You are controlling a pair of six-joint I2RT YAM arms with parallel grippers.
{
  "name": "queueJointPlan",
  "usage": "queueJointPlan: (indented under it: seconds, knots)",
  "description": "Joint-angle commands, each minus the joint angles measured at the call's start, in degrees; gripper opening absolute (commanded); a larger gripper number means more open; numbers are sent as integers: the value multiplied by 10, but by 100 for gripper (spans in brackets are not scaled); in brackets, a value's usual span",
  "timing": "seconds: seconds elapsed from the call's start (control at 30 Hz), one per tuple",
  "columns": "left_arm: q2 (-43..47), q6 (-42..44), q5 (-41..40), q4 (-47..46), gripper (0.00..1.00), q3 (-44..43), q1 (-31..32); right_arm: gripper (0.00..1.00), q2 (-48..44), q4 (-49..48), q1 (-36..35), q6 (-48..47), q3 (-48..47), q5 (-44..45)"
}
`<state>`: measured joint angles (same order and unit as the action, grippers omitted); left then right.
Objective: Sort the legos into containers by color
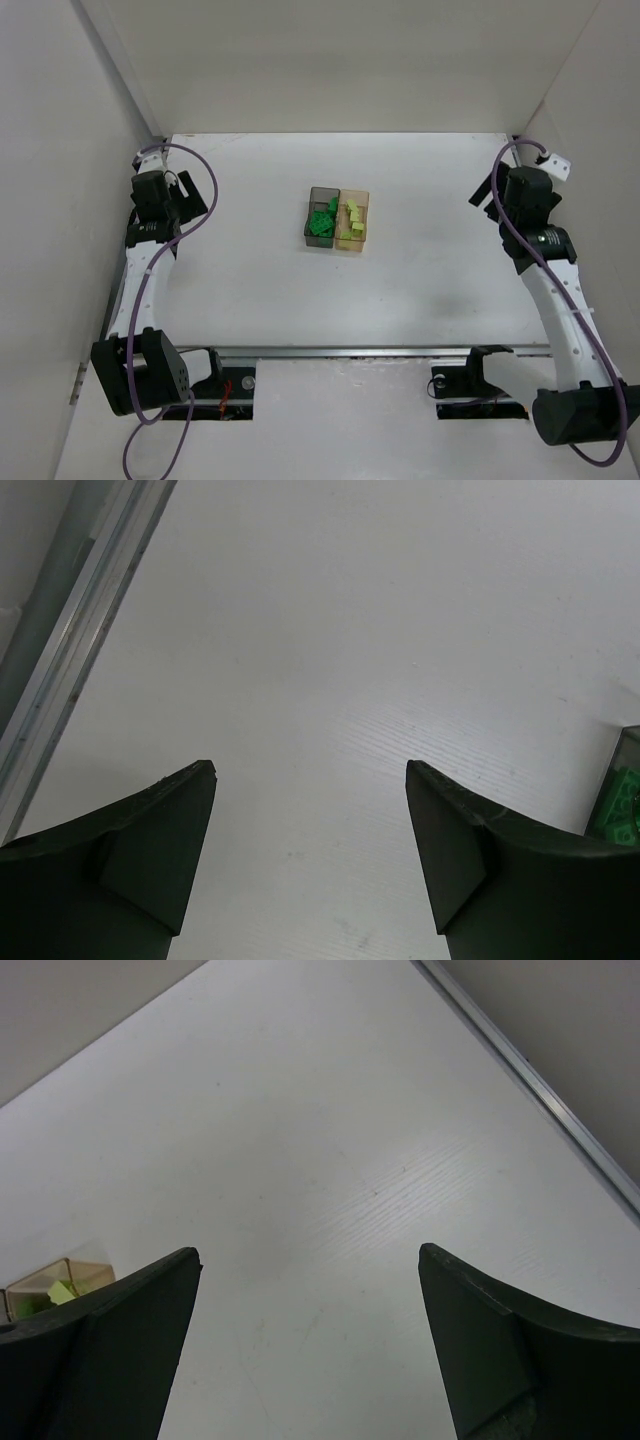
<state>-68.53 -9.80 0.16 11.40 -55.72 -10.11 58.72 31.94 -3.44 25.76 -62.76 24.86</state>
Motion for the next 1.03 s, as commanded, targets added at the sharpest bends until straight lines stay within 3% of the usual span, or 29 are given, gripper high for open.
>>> queueJointPlan:
  seconds: [0.0, 0.23, 1.0]
  knots:
    - [14, -7, 12, -19, 74, 3, 1, 95, -23, -21, -1, 10, 8, -2]
    - [14, -7, 17, -19, 74, 8, 1, 96, -33, 27, -1, 42, -3, 23]
    - [19, -7, 33, -24, 74, 13, 1, 95, -100, 15, -1, 26, 37, 34]
